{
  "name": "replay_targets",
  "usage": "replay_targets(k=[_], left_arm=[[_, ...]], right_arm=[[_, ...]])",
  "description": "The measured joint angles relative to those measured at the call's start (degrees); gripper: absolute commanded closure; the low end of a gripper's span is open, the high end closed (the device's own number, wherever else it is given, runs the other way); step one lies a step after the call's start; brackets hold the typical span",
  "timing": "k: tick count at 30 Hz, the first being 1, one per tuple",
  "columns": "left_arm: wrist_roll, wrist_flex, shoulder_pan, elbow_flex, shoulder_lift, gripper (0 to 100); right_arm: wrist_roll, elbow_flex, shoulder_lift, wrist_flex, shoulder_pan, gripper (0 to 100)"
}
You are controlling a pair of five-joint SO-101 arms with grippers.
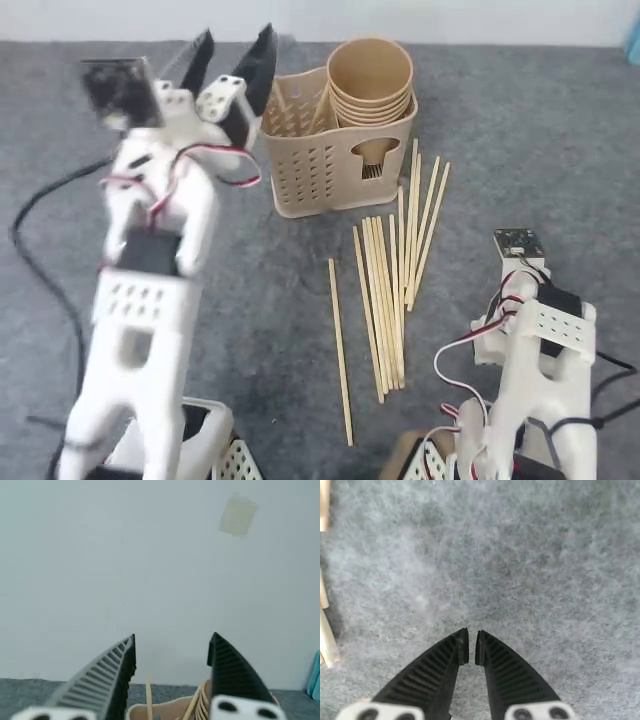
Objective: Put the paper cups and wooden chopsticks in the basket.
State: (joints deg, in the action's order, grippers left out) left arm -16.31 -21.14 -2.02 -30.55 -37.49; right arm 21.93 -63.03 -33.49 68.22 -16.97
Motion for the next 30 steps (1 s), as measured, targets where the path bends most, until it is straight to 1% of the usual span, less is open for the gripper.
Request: replay_targets(k=[6,8,10,12,14,16,20,21,24,26,30], left_arm=[[0.0,-19.9,0.3,-0.4,-16.0,93],[0.0,-26.0,0.8,-3.6,-20.7,93],[0.0,-29.0,2.8,-8.7,-23.9,93],[0.0,-28.8,5.5,-15.1,-26.2,93],[-0.1,-25.9,8.6,-22.6,-27.6,93],[-0.3,-20.6,10.8,-31.6,-27.8,93],[-0.3,-8.2,11.7,-49.1,-27.8,93],[-0.3,-6.2,11.9,-52.0,-27.8,93],[-0.3,-4.0,12.1,-57.8,-27.8,93],[-0.3,-3.6,12.0,-60.5,-27.8,93],[-0.3,-4.5,11.2,-61.0,-27.8,93]], right_arm=[[0.0,0.0,0.0,0.0,0.0,94.7],[0.0,0.0,0.0,0.0,0.0,94.6],[0.0,0.0,0.0,0.0,-0.1,94.6],[0.0,0.0,0.0,0.0,0.0,94.6],[0.0,0.0,0.0,0.0,0.1,94.6],[-1.8,0.0,0.0,0.0,0.0,94.6],[-6.5,0.0,0.0,-1.1,0.0,94.6],[-7.0,0.0,0.0,-2.0,0.0,94.6],[-7.7,0.0,0.0,-3.9,0.0,94.3],[-8.3,1.2,0.0,-3.7,0.0,91.3],[-12.8,8.6,0.0,1.0,0.0,84.3]])
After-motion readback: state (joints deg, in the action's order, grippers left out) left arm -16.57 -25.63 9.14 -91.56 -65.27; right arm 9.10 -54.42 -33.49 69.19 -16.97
